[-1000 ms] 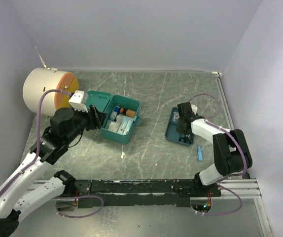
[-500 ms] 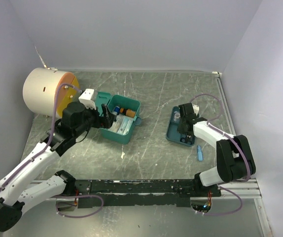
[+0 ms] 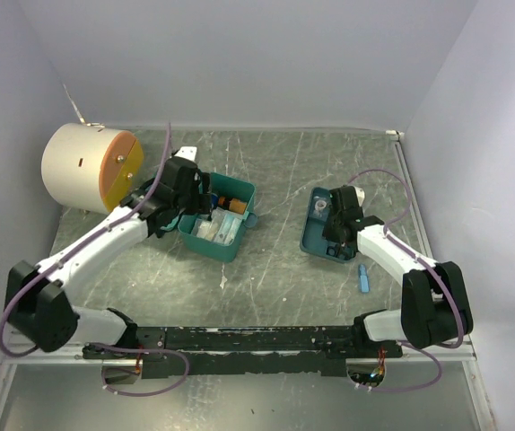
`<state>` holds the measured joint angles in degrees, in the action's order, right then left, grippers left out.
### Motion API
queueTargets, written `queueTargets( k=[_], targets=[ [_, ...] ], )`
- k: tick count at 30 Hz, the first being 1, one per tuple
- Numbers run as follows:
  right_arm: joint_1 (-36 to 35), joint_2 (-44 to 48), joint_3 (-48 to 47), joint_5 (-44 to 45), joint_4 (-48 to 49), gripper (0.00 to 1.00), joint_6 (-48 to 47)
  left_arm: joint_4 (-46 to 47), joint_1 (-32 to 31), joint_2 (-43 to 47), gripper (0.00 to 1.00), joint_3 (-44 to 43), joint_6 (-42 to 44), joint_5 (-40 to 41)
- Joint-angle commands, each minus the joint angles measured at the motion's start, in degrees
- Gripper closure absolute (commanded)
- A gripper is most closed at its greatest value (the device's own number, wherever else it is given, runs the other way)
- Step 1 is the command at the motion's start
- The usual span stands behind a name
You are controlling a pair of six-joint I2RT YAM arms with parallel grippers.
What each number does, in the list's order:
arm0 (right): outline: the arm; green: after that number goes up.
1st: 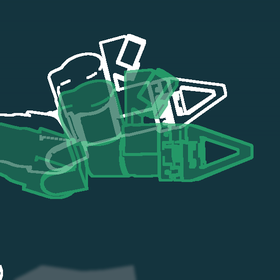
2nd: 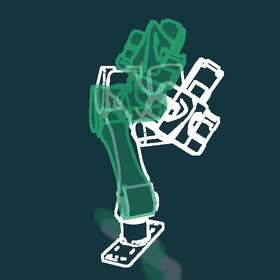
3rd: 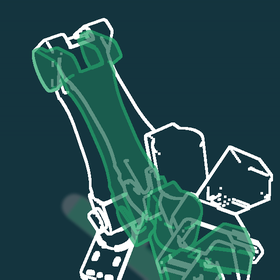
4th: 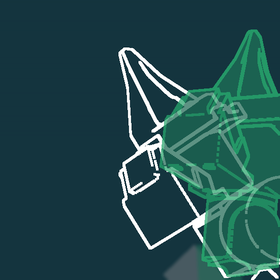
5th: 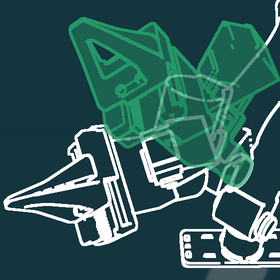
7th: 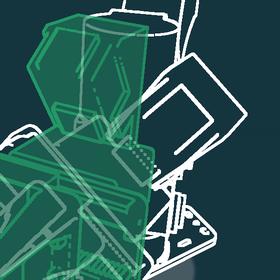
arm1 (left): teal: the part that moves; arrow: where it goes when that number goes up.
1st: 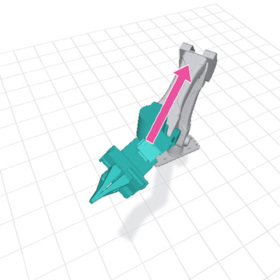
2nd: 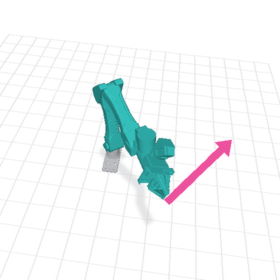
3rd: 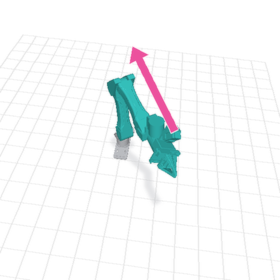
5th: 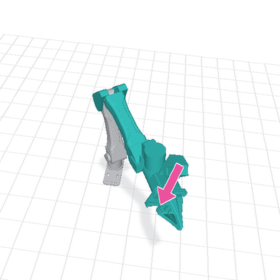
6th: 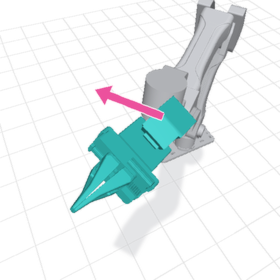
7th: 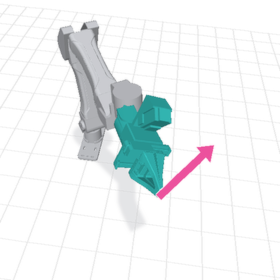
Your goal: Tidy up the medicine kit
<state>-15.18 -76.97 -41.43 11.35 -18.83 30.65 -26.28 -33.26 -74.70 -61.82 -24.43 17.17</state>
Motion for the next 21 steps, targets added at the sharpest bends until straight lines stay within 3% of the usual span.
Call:
queueTargets(
  k=[1,5,11,16,21],
  targets=[
    [-0.2,0.6,0.3,-1.0,0.0,1.00,-0.6,-3.8,1.4,-7.5,0.16,-4.7,-0.3,1.8],
    [-0.3,1.3,-0.1,-1.7,-0.6,1.00,-0.5,-7.4,2.6,-12.9,0.13,-8.3,-0.4,3.7],
    [-0.3,2.1,-0.6,-1.6,-1.6,1.00,-0.8,-5.3,3.6,-13.3,0.14,-6.5,0.5,-0.2],
    [-0.4,2.7,-0.7,-1.1,-2.5,1.00,-0.9,-3.6,4.0,-12.4,0.28,-5.1,1.2,-8.5],
    [-0.4,4.0,-0.6,-0.3,-3.3,1.00,-1.2,-3.0,3.9,-10.9,0.37,-4.1,0.9,-16.1]
  ],
)
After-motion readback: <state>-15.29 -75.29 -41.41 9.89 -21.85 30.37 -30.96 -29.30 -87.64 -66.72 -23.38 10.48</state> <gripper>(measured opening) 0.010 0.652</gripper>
